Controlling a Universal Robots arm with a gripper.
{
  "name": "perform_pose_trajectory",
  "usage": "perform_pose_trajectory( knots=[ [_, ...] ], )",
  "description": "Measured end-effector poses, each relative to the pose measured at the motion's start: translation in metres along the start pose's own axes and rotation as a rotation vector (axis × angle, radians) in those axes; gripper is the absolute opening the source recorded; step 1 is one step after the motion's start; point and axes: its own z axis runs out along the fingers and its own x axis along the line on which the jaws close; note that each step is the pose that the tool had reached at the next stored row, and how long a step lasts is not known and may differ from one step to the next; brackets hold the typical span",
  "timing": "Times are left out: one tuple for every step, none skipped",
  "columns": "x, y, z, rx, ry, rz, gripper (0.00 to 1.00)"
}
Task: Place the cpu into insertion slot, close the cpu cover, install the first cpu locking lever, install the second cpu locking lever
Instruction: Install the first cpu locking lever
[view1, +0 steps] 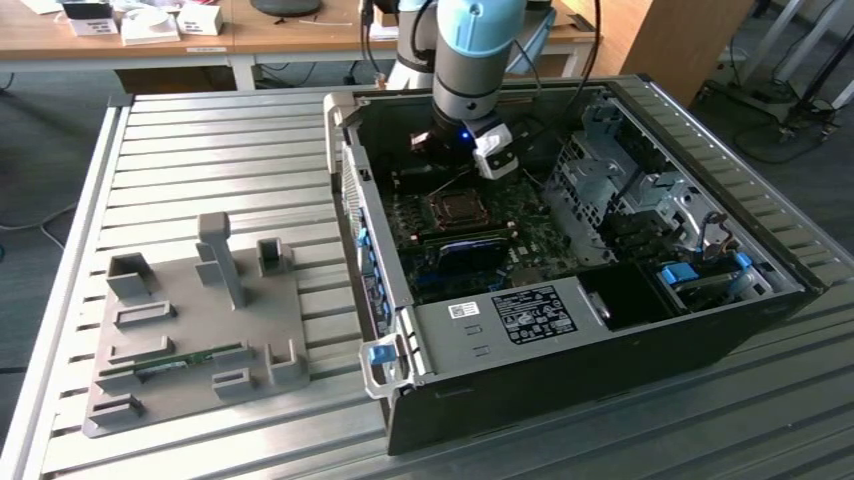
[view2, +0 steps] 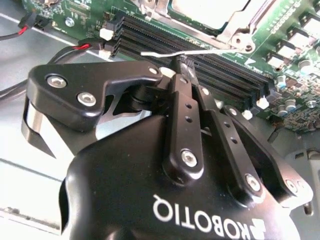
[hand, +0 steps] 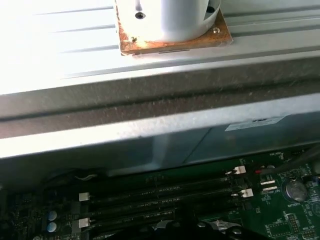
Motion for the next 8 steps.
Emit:
perform_pose_trajectory(
  knots=[
    [-0.0001,0.0004,-0.001,-0.0006,0.0,0.0,0.11],
    [-0.0001,0.0006,-0.0016,-0.0007,0.0001,0.0,0.11],
    [-0.0002,0.0008,-0.002,-0.0008,0.0001,0.0,0.11],
    [-0.0003,0.0009,-0.0022,-0.001,0.0001,0.0,0.11],
    [-0.0003,0.0009,-0.0023,-0.0012,0.0,0.0,0.11],
    [-0.0003,0.0009,-0.0023,-0.0012,0.0,0.0,0.11],
    [-0.0003,0.001,-0.0024,-0.001,0.0001,0.0,0.11],
    [-0.0003,0.0009,-0.0027,-0.0008,0.0002,0.0,0.11]
  ],
)
